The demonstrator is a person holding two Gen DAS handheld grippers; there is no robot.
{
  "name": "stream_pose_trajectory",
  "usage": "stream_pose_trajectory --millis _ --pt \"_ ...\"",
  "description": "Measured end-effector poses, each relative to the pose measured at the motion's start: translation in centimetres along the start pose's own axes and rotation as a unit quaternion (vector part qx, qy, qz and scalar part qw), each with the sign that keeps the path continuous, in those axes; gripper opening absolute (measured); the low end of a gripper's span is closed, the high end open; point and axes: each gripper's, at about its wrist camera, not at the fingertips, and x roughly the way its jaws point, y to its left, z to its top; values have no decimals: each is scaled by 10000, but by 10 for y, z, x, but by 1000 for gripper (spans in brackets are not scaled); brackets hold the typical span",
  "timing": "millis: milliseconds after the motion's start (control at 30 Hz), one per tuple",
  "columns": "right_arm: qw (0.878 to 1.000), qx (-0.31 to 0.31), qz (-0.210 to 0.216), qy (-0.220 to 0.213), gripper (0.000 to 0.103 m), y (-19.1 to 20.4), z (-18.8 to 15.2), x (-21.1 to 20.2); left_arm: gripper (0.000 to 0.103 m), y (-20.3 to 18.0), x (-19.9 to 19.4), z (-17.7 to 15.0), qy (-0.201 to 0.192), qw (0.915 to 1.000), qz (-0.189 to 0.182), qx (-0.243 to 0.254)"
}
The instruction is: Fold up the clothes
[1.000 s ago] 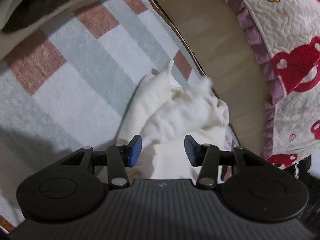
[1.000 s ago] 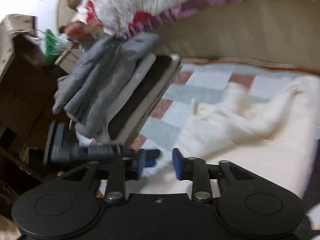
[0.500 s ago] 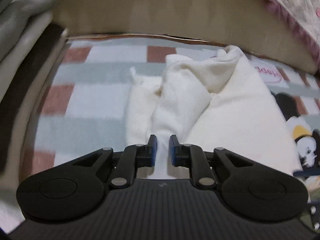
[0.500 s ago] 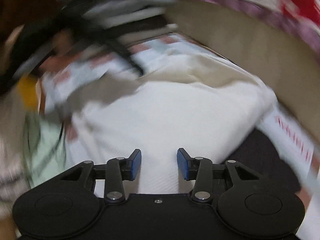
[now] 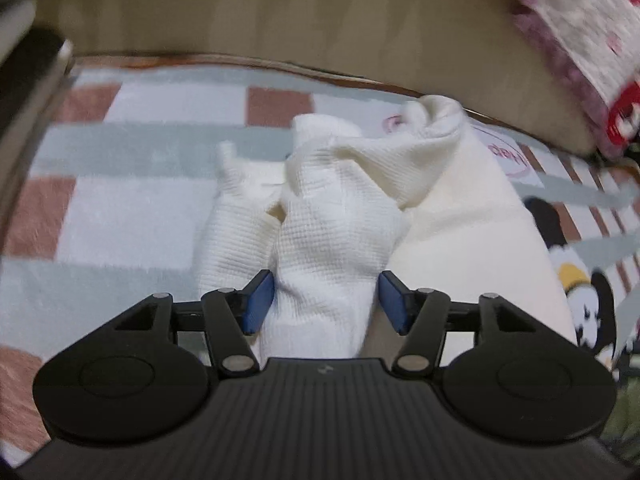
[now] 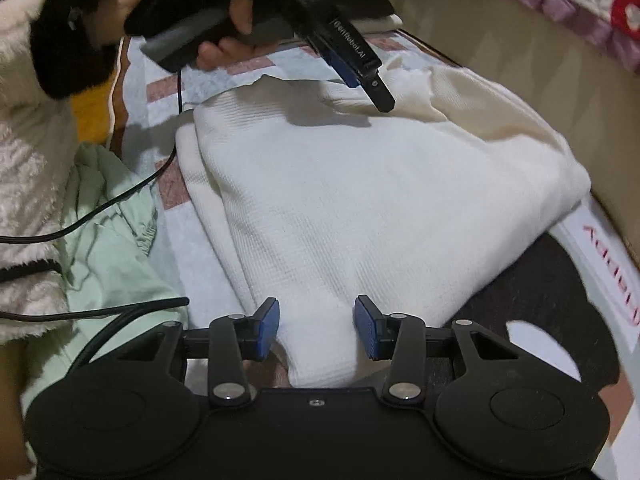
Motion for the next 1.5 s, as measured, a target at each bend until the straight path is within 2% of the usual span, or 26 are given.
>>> stream_pose_trajectory --millis 100,267,300,333,367,433,500,567,600,700,767,800,900,1000,1100,1133,1200,1300,1367,1433,1500 --pt "9993 318 184 -22 47 -9 -3 -7 55 4 -2 5 -176 9988 -363 -289" --pt "9921 1114 408 -396 47 -31 -3 -21 55 -7 5 6 -233 9995 -197 -61" --pt "9900 1255 419 -493 47 -38 -2 -24 51 -10 7 5 -236 9997 -77 5" --pt "9880 1377 387 -579 48 -45 0 -26 27 -13 10 4 -240 9997 33 71" --pt "9867 1459 296 -647 48 -51 2 -26 10 -17 10 5 -248 9996 90 130" --pt "9839 1607 23 -785 48 -63 6 -25 7 -27 0 5 -395 9983 285 307" --pt "9798 1766 -203 -913 48 -73 9 -21 7 -37 -36 9 -763 9954 428 400" --pt "9772 1855 -258 -1002 48 -80 12 -15 7 -24 -66 6 -1041 9943 167 -137" --pt "9770 1865 -254 -1005 48 -81 13 -12 8 -14 -75 4 -1089 9931 82 -419" --pt "9842 1588 -146 -768 51 -72 15 2 12 18 -43 -2 -471 9928 710 -846" --pt "9873 1429 -162 -675 54 -62 14 8 29 33 -17 -6 -30 9890 1115 -967" --pt "9877 1406 -196 -658 55 -58 14 10 39 36 -15 -3 -89 9865 1206 -1105" --pt "9837 1643 -151 -711 57 -54 9 8 39 22 -33 4 -417 9855 1466 -749" --pt "9790 1936 83 -635 57 -50 -1 2 41 16 -54 -4 -303 9879 1347 -707" --pt "9708 2276 539 -540 56 -48 -14 -1 41 8 -73 -16 -301 9910 1086 -717" --pt "9695 2288 670 -573 45 -44 -21 -3 41 6 -79 -20 -315 9920 979 -727" --pt "9712 2201 657 -626 33 -35 -30 -6 41 -1 -90 -29 -332 9938 778 -724" --pt "9738 2091 596 -671 22 -30 -36 -13 45 -28 -77 -45 99 9983 537 -176" --pt "9773 1962 530 -602 21 -26 -34 -14 53 -46 -64 -57 500 9978 263 358" --pt "9812 1803 484 -483 21 -21 -31 -12 65 -58 -56 -72 714 9924 319 954" --pt "9844 1643 498 -374 21 -17 -29 -13 65 -65 -51 -88 841 9830 409 1582"
